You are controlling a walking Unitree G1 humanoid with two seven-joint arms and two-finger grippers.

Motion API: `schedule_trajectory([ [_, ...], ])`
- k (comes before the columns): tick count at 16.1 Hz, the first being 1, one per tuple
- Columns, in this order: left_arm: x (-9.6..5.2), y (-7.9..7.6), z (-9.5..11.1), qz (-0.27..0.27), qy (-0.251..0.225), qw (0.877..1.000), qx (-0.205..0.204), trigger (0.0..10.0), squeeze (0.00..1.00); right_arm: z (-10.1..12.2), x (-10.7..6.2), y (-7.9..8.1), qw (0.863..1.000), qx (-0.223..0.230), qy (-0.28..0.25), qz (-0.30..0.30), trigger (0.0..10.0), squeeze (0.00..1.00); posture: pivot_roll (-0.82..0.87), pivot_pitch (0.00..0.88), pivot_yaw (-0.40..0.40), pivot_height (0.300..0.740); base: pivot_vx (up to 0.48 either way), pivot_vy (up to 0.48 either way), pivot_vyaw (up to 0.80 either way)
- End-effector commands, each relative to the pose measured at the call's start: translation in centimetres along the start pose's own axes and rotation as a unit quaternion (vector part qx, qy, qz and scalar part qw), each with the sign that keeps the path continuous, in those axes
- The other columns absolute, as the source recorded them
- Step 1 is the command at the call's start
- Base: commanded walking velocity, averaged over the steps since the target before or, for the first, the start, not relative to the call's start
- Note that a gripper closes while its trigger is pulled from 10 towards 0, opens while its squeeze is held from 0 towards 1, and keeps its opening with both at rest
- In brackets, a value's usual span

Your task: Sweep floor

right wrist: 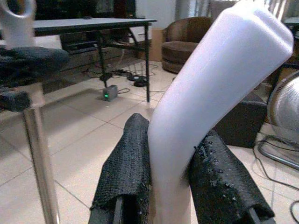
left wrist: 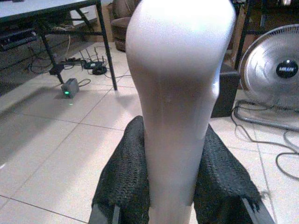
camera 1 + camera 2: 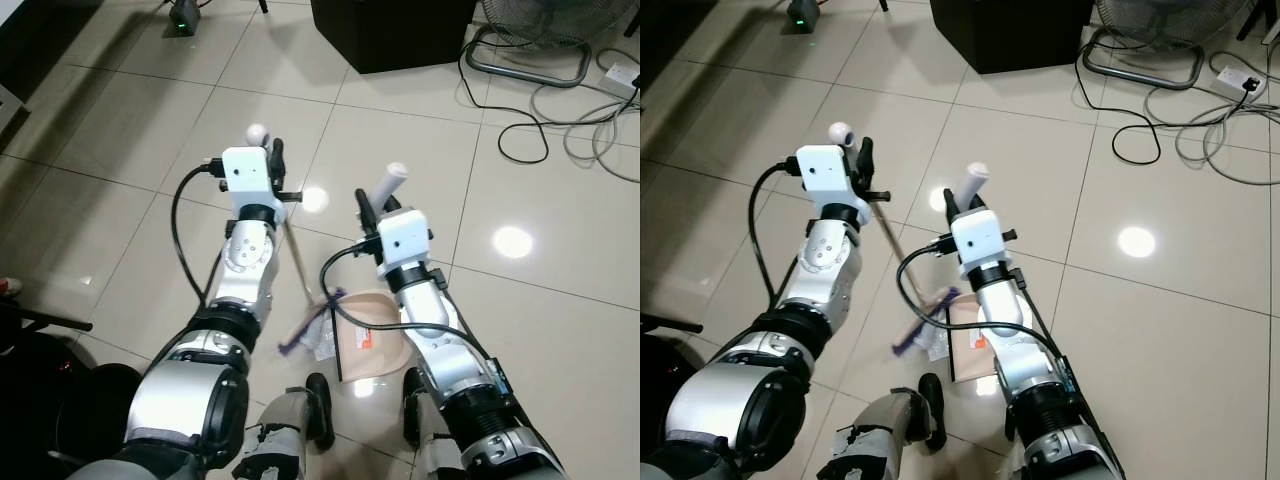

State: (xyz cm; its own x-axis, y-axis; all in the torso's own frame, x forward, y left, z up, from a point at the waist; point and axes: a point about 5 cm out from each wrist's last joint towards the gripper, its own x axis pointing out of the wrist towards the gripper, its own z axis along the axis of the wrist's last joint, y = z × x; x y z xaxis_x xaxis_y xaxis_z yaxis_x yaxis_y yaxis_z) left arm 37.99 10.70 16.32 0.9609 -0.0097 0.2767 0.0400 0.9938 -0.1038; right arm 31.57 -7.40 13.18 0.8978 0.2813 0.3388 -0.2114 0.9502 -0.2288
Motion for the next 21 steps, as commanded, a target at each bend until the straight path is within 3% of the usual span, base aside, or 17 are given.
schedule_trajectory([
  [1,0.1,0.6,0.5,0.029,-0.019,0.999,-0.033,10.0,0.0,-0.4,-0.2,-0.1,1.0,0.0,0.015,-0.005,10.0,0.0,0.08,0.351,0.172,0.74,0.0,0.0,0.0],
  [4,0.4,0.7,1.2,0.078,-0.03,0.991,-0.101,10.0,0.0,-0.8,-0.2,-0.8,0.999,-0.001,0.029,-0.023,10.0,0.0,0.08,0.343,0.173,0.74,0.0,0.0,0.0],
  [7,0.6,-0.5,2.4,0.05,-0.044,0.988,-0.138,10.0,0.0,-1.0,-0.3,-0.9,0.999,0.001,0.038,-0.03,10.0,0.0,0.08,0.345,0.176,0.74,0.0,0.0,0.0],
  [9,0.6,-0.7,3.5,0.023,-0.057,0.988,-0.141,10.0,0.0,-1.2,-0.3,-1.0,0.999,0.001,0.042,-0.031,10.0,0.0,0.09,0.339,0.173,0.74,0.0,0.0,0.0],
  [13,0.6,0.0,7.7,-0.049,-0.103,0.986,-0.12,10.0,0.0,-1.5,-0.3,-1.4,0.998,0.003,0.049,-0.035,10.0,0.0,0.09,0.324,0.169,0.74,0.0,0.0,0.0],
  [16,1.0,1.7,10.4,-0.063,-0.128,0.984,-0.102,10.0,0.0,-1.7,-0.4,-2.4,0.997,0.014,0.056,-0.052,10.0,0.0,0.09,0.316,0.165,0.74,0.0,0.0,0.0],
  [18,1.4,3.3,11.8,-0.069,-0.136,0.986,-0.069,10.0,0.0,-2.1,-0.9,-3.8,0.995,0.024,0.062,-0.078,10.0,0.0,0.08,0.265,0.158,0.74,0.0,0.0,0.0],
  [20,2.0,4.3,12.4,-0.075,-0.134,0.988,-0.028,10.0,0.0,-2.1,-1.3,-5.3,0.992,0.032,0.064,-0.108,10.0,0.0,0.08,0.255,0.152,0.74,0.0,0.0,0.0],
  [21,1.9,4.8,11.7,-0.078,-0.114,0.99,0.001,10.0,0.0,-2.1,-1.8,-5.8,0.989,0.038,0.064,-0.126,10.0,0.0,0.06,0.207,0.146,0.74,0.0,0.0,0.0],
])
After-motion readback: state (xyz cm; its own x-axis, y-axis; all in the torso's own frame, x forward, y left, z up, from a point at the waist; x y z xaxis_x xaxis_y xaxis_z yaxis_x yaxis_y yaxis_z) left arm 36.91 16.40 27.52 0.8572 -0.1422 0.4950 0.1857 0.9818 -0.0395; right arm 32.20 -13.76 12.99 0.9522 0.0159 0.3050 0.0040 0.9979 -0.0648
